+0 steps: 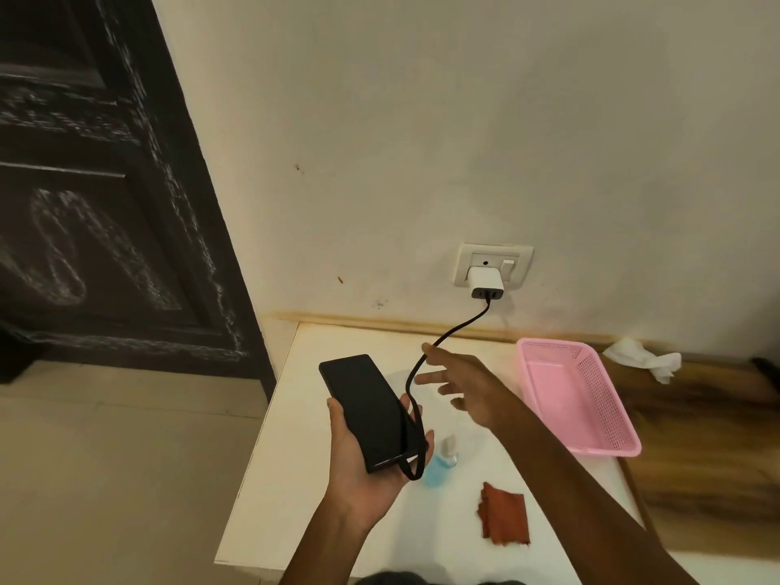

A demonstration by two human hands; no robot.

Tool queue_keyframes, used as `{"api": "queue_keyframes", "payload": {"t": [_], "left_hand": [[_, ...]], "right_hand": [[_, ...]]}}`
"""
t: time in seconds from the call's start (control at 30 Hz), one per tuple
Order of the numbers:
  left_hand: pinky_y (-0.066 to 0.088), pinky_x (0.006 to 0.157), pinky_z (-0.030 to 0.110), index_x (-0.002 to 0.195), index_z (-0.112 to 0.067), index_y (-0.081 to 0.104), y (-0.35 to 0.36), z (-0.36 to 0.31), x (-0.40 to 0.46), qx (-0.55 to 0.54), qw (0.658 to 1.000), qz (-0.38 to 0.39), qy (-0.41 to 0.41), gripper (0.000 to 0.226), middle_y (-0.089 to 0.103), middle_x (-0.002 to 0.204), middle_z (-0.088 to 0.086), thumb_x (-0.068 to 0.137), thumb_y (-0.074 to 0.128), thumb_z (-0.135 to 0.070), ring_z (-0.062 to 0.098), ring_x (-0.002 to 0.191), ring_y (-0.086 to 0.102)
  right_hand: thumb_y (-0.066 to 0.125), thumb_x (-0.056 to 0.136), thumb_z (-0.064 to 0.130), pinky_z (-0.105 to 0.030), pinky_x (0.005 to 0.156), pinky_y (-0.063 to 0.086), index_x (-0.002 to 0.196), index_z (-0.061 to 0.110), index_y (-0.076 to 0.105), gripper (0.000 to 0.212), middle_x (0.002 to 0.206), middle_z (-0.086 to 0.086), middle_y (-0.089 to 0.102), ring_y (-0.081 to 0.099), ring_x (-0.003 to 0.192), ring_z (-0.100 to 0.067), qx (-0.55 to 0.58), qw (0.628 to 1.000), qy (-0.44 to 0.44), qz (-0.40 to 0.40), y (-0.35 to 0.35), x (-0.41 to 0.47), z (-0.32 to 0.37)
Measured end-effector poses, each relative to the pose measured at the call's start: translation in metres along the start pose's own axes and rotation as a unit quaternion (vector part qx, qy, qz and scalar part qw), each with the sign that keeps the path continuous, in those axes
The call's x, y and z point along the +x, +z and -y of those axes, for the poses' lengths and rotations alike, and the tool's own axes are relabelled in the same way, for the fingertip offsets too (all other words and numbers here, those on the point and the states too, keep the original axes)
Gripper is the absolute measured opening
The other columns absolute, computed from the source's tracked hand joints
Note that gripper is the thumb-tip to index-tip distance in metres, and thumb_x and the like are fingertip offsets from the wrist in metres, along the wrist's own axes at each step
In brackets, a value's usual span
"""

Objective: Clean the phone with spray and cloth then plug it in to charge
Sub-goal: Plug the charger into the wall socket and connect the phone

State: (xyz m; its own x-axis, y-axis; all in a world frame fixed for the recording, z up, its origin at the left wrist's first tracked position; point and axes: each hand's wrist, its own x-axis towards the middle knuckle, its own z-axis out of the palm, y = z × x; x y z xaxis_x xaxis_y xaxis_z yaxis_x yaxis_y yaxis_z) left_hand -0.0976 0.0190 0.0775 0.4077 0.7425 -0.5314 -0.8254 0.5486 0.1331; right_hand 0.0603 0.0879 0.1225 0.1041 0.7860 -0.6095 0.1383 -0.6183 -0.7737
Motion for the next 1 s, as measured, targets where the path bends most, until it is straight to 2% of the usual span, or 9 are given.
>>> {"api": "queue_keyframes", "payload": {"t": [0.07, 0.17, 0.27, 0.33, 0.47, 0.6, 0.7, 0.87, 1.0], "left_hand": [[0.050, 0.088, 0.053, 0.099, -0.005, 0.074, 0.003, 0.001, -0.003, 0.002, 1.000, 0.000, 0.001, 0.075, 0.070, 0.103, 0.018, 0.079, 0.048, -0.072, 0.035, 0.095, 0.067], [0.048, 0.092, 0.054, 0.116, -0.012, 0.064, 0.010, 0.001, -0.010, 0.012, 1.000, -0.007, 0.012, 0.071, 0.069, 0.111, 0.016, 0.080, 0.047, -0.072, 0.034, 0.094, 0.069], [0.045, 0.097, 0.053, 0.122, -0.017, 0.058, 0.015, 0.002, -0.015, 0.025, 1.000, -0.009, 0.017, 0.070, 0.068, 0.116, 0.016, 0.080, 0.047, -0.071, 0.034, 0.095, 0.069], [0.048, 0.093, 0.052, 0.124, -0.016, 0.057, 0.018, 0.003, -0.018, 0.027, 1.000, -0.006, 0.013, 0.072, 0.068, 0.117, 0.015, 0.080, 0.046, -0.072, 0.034, 0.096, 0.069], [0.052, 0.082, 0.053, 0.121, -0.017, 0.058, 0.023, 0.006, -0.023, 0.025, 1.000, 0.002, 0.014, 0.068, 0.068, 0.117, 0.016, 0.082, 0.044, -0.071, 0.035, 0.100, 0.068], [0.055, 0.075, 0.054, 0.116, -0.015, 0.061, 0.026, 0.010, -0.027, 0.020, 1.000, 0.012, 0.011, 0.065, 0.068, 0.115, 0.017, 0.083, 0.044, -0.068, 0.036, 0.099, 0.068], [0.054, 0.078, 0.055, 0.117, -0.012, 0.060, 0.028, 0.012, -0.028, 0.010, 1.000, 0.019, 0.008, 0.066, 0.068, 0.115, 0.019, 0.083, 0.046, -0.067, 0.036, 0.097, 0.069], [0.053, 0.080, 0.054, 0.119, -0.011, 0.058, 0.028, 0.013, -0.028, 0.006, 1.000, 0.021, 0.006, 0.069, 0.067, 0.116, 0.018, 0.082, 0.046, -0.068, 0.035, 0.096, 0.069], [0.052, 0.082, 0.054, 0.120, -0.011, 0.058, 0.028, 0.013, -0.028, 0.007, 1.000, 0.022, 0.007, 0.069, 0.067, 0.117, 0.018, 0.082, 0.047, -0.068, 0.034, 0.097, 0.068]], "right_hand": [[0.065, 0.083, 0.044, -0.033, 0.077, 0.035, 0.102, 0.014, 0.060, 0.036, 0.100, -0.006, 0.072, 0.049, 0.087, -0.018, 0.044, 0.999, 0.012, 0.019, 0.007, -0.008, 0.002], [0.067, 0.084, 0.030, -0.032, 0.074, 0.035, 0.091, 0.012, 0.065, 0.019, 0.094, -0.002, 0.074, 0.051, 0.087, -0.017, 0.096, 0.995, 0.018, -0.006, 0.012, -0.018, 0.005], [0.068, 0.084, 0.025, -0.032, 0.073, 0.036, 0.089, 0.013, 0.068, 0.013, 0.085, 0.000, 0.075, 0.054, 0.088, -0.016, 0.125, 0.991, 0.013, -0.033, 0.008, -0.027, 0.006], [0.070, 0.083, 0.023, -0.028, 0.068, 0.037, 0.088, 0.013, 0.068, 0.011, 0.083, -0.001, 0.074, 0.056, 0.086, -0.015, 0.152, 0.988, 0.013, -0.031, 0.002, -0.034, 0.005], [0.072, 0.082, 0.019, -0.021, 0.058, 0.041, 0.097, 0.007, 0.069, 0.019, 0.083, -0.006, 0.073, 0.059, 0.075, -0.015, 0.221, 0.975, 0.009, -0.034, -0.009, -0.049, 0.003], [0.070, 0.082, 0.013, -0.026, 0.065, 0.047, 0.106, 0.001, 0.066, 0.027, 0.084, -0.011, 0.068, 0.060, 0.075, -0.020, 0.302, 0.953, 0.000, -0.022, -0.020, -0.059, -0.003], [0.069, 0.082, 0.010, -0.030, 0.069, 0.051, 0.110, -0.001, 0.063, 0.032, 0.084, -0.012, 0.064, 0.060, 0.073, -0.022, 0.343, 0.939, -0.003, -0.009, -0.028, -0.065, -0.007], [0.068, 0.083, 0.011, -0.028, 0.055, 0.055, 0.110, 0.000, 0.063, 0.030, 0.078, -0.010, 0.061, 0.060, 0.069, -0.020, 0.362, 0.932, -0.004, -0.008, -0.036, -0.074, -0.012], [0.069, 0.082, 0.012, -0.025, 0.050, 0.055, 0.106, 0.002, 0.063, 0.026, 0.069, -0.008, 0.062, 0.061, 0.060, -0.018, 0.398, 0.917, 0.000, -0.011, -0.040, -0.080, -0.016]]}}
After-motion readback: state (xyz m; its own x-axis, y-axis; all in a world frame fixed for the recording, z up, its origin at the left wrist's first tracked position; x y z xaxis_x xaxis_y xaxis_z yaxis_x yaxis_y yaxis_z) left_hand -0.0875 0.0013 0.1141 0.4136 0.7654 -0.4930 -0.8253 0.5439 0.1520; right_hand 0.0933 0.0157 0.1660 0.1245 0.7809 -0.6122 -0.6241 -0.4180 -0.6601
